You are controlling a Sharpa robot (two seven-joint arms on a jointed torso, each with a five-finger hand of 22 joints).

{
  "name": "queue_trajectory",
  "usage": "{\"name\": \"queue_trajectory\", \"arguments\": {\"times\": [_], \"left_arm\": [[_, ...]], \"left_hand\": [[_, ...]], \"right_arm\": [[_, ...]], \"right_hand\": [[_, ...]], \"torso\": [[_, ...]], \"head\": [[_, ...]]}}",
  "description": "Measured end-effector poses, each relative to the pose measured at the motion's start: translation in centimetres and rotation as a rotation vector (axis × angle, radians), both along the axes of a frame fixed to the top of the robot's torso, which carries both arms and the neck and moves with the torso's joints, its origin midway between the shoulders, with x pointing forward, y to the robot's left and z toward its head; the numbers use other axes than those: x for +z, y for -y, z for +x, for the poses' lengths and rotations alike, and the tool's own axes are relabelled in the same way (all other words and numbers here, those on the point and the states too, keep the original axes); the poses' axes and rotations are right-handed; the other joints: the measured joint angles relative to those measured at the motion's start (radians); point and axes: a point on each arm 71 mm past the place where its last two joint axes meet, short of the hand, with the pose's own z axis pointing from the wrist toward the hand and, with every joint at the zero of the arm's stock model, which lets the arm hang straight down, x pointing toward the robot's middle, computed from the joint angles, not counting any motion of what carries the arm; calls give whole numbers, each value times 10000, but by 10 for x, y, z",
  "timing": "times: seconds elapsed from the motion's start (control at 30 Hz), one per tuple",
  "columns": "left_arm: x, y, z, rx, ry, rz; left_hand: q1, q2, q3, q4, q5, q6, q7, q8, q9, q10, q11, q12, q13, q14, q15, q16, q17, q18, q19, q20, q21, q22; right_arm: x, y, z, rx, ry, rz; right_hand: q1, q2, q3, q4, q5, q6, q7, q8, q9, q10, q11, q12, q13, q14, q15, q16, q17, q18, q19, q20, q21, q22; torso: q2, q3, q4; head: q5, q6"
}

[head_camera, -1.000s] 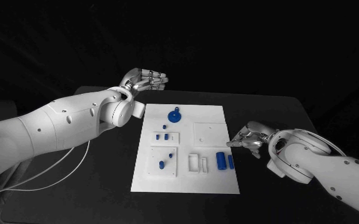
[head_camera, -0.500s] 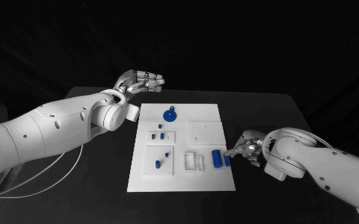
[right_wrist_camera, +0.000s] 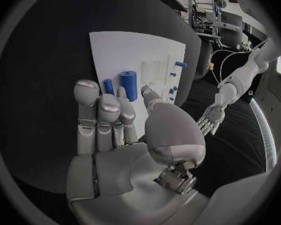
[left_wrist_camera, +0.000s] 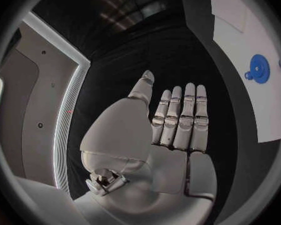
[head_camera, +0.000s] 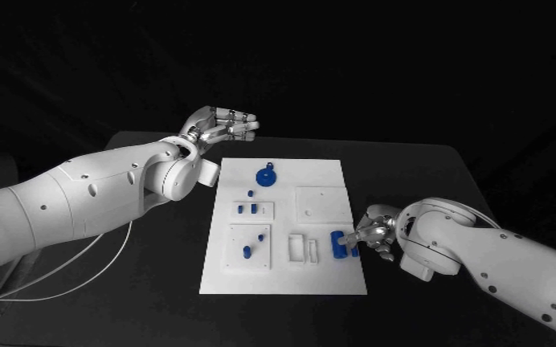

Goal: Assemble the parts on the task board

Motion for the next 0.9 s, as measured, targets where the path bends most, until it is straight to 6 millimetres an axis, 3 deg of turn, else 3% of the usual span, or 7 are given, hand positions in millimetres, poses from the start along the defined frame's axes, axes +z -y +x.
{"name": "queue_trajectory", "arguments": {"times": [0.9], "left_arm": [[-1,2,-1,-192,-88,-37]], "left_hand": [[-87,4,-67,67,-107,0,0,0,0,-34,37,0,0,0,0,0,0,1,-1,0,40,0]], "right_arm": [[-22,-32,17,349,-194,-353]], "right_hand": [[2,-80,14,126,-302,-146,33,38,84,38,36,0,-2,34,35,-1,116,-76,-1,0,-157,320]], "torso": [[2,3,-13]], "head": [[157,-62]]}}
